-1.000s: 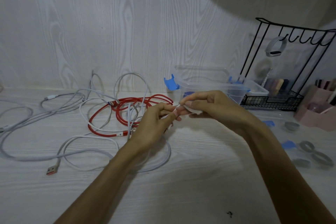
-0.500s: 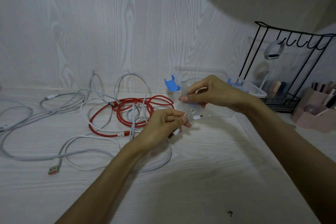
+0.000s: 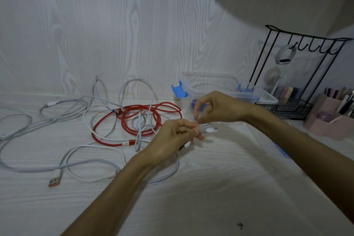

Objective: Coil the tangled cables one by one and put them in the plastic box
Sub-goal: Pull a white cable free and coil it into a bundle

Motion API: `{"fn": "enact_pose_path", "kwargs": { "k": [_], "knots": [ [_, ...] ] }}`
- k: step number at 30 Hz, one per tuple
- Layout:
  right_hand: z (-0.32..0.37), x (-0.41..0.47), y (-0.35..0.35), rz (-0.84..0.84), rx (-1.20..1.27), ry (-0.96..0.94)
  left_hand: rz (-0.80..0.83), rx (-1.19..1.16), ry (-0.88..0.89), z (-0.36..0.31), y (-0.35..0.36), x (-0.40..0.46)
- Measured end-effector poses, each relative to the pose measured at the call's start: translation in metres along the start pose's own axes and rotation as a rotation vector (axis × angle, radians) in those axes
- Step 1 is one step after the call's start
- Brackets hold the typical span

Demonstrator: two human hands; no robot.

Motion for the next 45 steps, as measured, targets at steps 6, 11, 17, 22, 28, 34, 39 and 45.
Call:
{"fn": "enact_pose_path", "kwargs": {
  "k": [6, 11, 17, 22, 28, 34, 39, 45],
  "knots": [
    [0.012, 0.002, -0.011, 0.233, -0.188, 0.063, -0.027, -0.042, -0.024, -0.002, 0.002, 0.0],
    [0.018, -0.009, -0.026, 0.272, -0.078, 0.239, -0.094, -0.196, -0.074, -0.002, -0.003, -0.001],
    [0.012, -0.013, -0.003, 0.266, -0.074, 0.257, -0.152, -0.255, -0.074, -0.007, -0.005, 0.002],
    [0.011, -0.031, 0.003, 0.091, 0.214, 0.199, -0.214, -0.236, -0.096, -0.002, -0.006, 0.001],
    [0.01, -0.033, 0.015, 0.063, 0.479, 0.331, -0.239, -0.231, -0.138, 0.003, -0.005, 0.001],
    [0.009, -0.036, 0.035, -0.315, 0.609, 0.313, -0.292, -0.439, -0.185, 0.002, -0.005, 0.002],
    [0.017, -0.034, 0.052, -0.447, 0.441, 0.265, -0.392, -0.47, -0.152, 0.002, 0.0, -0.002],
    [0.031, -0.032, 0.044, -0.439, 0.335, 0.202, -0.492, -0.094, 0.046, -0.002, -0.002, -0.004]
  ]
}}
Point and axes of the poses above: each hand's wrist, its own x-axis towards the middle knuckle, its own y-axis out of the palm, z = x × y, the point moved 2 cm from there along x, towards the middle knuckle, and after that the axes turned 2 degrees about -y, right-handed, at the moved point
